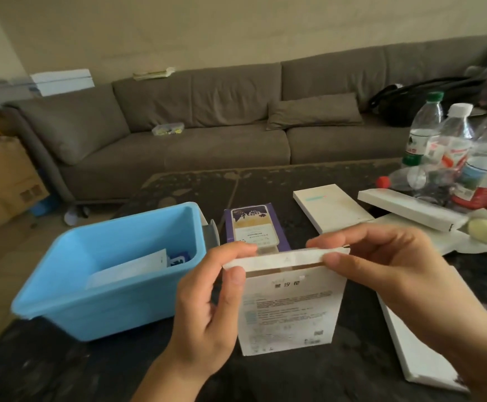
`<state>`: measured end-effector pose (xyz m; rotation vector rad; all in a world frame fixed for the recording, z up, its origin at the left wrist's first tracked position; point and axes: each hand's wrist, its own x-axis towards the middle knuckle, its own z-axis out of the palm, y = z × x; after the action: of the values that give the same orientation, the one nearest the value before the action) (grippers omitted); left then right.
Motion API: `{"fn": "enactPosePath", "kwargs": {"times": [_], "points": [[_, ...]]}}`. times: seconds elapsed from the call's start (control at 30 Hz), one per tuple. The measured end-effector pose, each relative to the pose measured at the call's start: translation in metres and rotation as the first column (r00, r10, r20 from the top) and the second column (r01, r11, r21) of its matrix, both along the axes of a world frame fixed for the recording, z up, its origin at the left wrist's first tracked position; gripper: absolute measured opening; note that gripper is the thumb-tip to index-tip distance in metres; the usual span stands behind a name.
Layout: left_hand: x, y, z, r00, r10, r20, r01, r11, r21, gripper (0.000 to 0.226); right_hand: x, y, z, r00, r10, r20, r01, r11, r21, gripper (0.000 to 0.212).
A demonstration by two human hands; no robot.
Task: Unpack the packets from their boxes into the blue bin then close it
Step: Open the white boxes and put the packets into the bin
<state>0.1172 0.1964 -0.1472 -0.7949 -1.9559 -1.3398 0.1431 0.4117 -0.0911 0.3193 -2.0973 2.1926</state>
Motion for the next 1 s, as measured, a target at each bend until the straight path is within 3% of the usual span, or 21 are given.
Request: {"fn": "enactPosePath", "kwargs": {"times": [0.13, 0.27, 0.33, 0.43, 0.63, 0.73, 0.8, 0.87, 0.93, 1.0], "points": [[0.002, 0.005, 0.002, 1.0, 0.021, 0.012, -0.021, 0.999, 0.029, 0.036, 0.001, -0.001, -0.006, 0.984, -0.052, -0.168, 0.074, 0.99, 0.123, 0.01], [0.002, 0.007, 0.003, 0.999, 0.047, -0.002, -0.047, 0.999, 0.023, 0.035, 0.001, 0.0, -0.016, 0.9, -0.064, -0.431, 0.255, 0.879, 0.403, 0.01], [0.001, 0.006, 0.002, 0.998, 0.056, -0.007, -0.056, 0.998, 0.018, 0.031, 0.0, 0.0, -0.017, 0.916, -0.071, -0.396, 0.215, 0.918, 0.333, 0.007], [0.003, 0.006, 0.002, 0.998, 0.063, -0.012, -0.063, 0.998, 0.012, 0.019, -0.002, -0.004, -0.014, 0.973, -0.078, -0.219, 0.108, 0.986, 0.129, 0.007], [0.005, 0.01, 0.003, 0.999, 0.011, 0.042, -0.013, 0.998, 0.056, 0.028, 0.001, -0.011, -0.014, 0.96, -0.167, -0.227, 0.197, 0.973, 0.118, 0.025], [0.004, 0.009, 0.002, 0.999, 0.01, 0.038, -0.012, 0.998, 0.064, 0.015, -0.001, -0.011, -0.016, 0.958, -0.18, -0.225, 0.214, 0.967, 0.139, 0.023], [0.003, 0.009, 0.001, 0.999, -0.005, 0.036, 0.002, 0.997, 0.082, 0.016, 0.001, -0.011, -0.018, 0.939, -0.185, -0.29, 0.242, 0.954, 0.176, 0.017], [0.003, 0.009, 0.001, 0.999, -0.009, 0.031, 0.007, 0.997, 0.081, 0.019, 0.003, -0.01, -0.019, 0.86, -0.143, -0.49, 0.325, 0.893, 0.31, 0.004], [0.004, 0.008, 0.002, 1.0, -0.007, 0.024, 0.005, 0.998, 0.066, 0.015, 0.004, -0.012, -0.023, 0.763, -0.034, -0.646, 0.407, 0.801, 0.438, 0.026], [0.004, 0.007, 0.002, 1.0, 0.002, 0.0, -0.002, 0.999, 0.051, 0.014, 0.003, -0.018, -0.028, 0.75, -0.015, -0.661, 0.43, 0.77, 0.471, 0.043]]}}
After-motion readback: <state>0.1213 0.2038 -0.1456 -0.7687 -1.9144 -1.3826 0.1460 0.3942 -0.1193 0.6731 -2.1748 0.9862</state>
